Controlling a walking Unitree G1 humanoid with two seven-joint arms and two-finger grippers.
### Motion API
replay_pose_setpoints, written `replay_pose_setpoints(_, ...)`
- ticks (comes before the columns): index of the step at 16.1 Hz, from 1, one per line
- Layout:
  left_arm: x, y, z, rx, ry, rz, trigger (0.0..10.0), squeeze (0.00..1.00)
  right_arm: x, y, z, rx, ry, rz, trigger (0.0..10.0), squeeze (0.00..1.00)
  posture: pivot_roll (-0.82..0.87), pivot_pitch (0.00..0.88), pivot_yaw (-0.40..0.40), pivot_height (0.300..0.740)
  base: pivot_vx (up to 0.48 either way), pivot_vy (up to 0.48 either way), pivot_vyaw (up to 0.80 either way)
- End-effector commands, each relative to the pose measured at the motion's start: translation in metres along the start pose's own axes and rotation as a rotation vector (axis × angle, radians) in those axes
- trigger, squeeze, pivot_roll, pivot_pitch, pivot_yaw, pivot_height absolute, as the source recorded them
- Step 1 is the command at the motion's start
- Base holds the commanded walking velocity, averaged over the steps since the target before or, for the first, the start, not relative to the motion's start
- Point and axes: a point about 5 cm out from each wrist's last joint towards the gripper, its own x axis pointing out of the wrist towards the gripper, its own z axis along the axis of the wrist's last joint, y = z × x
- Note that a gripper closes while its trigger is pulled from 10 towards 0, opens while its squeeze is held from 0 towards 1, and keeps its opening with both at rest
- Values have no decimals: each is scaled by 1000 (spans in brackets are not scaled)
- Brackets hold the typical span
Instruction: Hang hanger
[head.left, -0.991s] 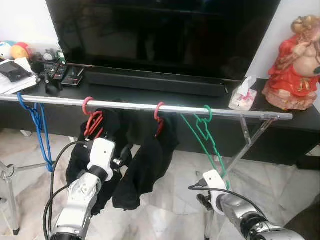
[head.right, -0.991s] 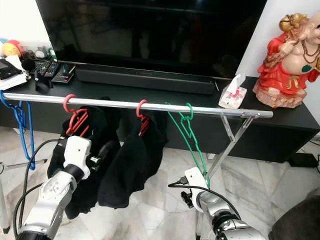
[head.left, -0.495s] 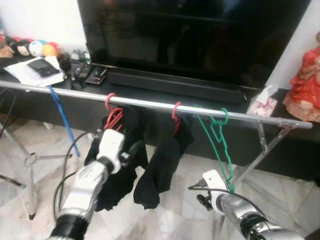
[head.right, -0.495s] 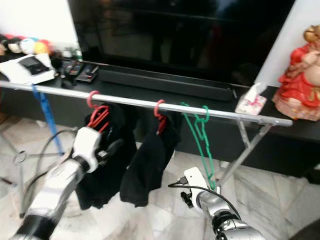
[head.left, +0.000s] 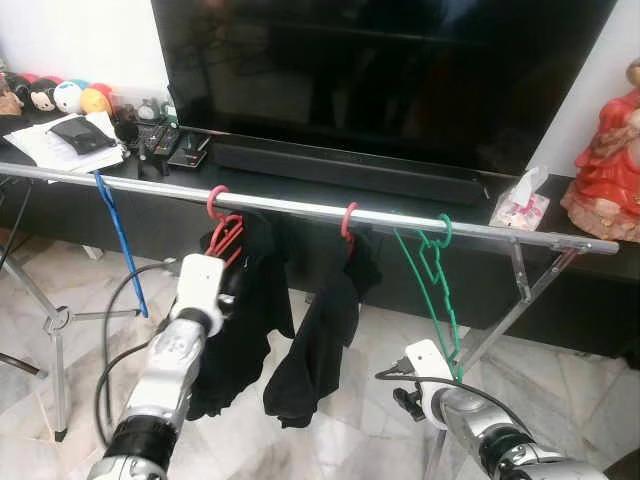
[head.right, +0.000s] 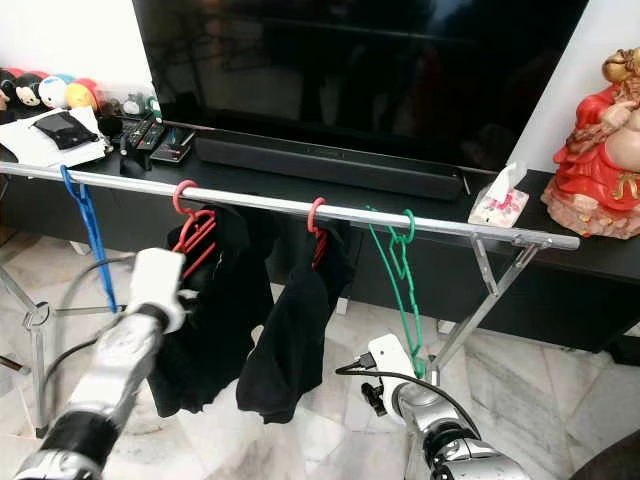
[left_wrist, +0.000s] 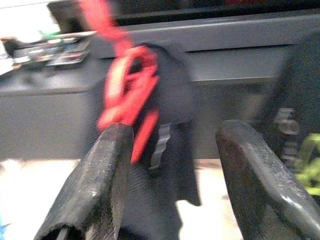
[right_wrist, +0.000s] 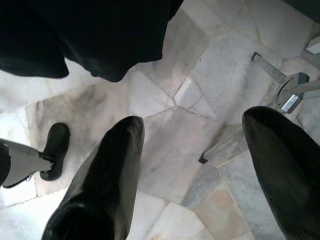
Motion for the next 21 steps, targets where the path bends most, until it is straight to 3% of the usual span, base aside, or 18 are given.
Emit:
replay_pose_setpoints(1, -7, 1, -13, -7, 37, 24, 10000, 0, -1, -3, 0, -27, 22, -1, 10000, 0, -21, 0, -71, 740, 0, 0, 0)
replay_pose_setpoints(4, -15, -13, -56, -4, 271, -33, 10000, 0, -1, -5, -1, -53, 57, -17, 10000, 0, -14, 0, -80, 740, 0, 0, 0)
replay_pose_setpoints(7, -20, -31, -80, 39, 465, -171, 10000, 0, -1, -5, -1, -50, 54, -16, 10000, 0, -18, 0, -78, 740, 0, 0, 0)
replay_pose_setpoints(9, -26, -36, -98, 22, 616, -150, 10000, 0, -1, -5, -1, -46, 54, -16, 10000, 0, -16, 0, -73, 740, 0, 0, 0)
replay_pose_setpoints(11, -29, -36, -107, -53, 677, -59, 10000, 0, -1, -4, 0, -30, 42, -22, 10000, 0, -25, 0, -73, 740, 0, 0, 0)
replay_pose_setpoints(14, -42, -48, -121, -14, 748, -95, 10000, 0, 0, -3, -5, 77, 59, -51, 10000, 0, -40, 0, -76, 740, 0, 0, 0)
replay_pose_setpoints(15, -56, -51, -134, 24, 829, -99, 10000, 0, -1, -3, -9, 136, 80, -72, 10000, 0, -36, 0, -76, 740, 0, 0, 0)
replay_pose_setpoints(17, -65, -52, -142, -89, 888, -35, 10000, 0, 0, -2, -14, 209, 96, -101, 10000, 0, -45, 0, -66, 740, 0, 0, 0)
replay_pose_setpoints(21, -79, -61, -152, -72, 929, -60, 10000, 0, 1, 5, -26, 243, 116, -115, 10000, 0, -58, 0, -48, 740, 0, 0, 0)
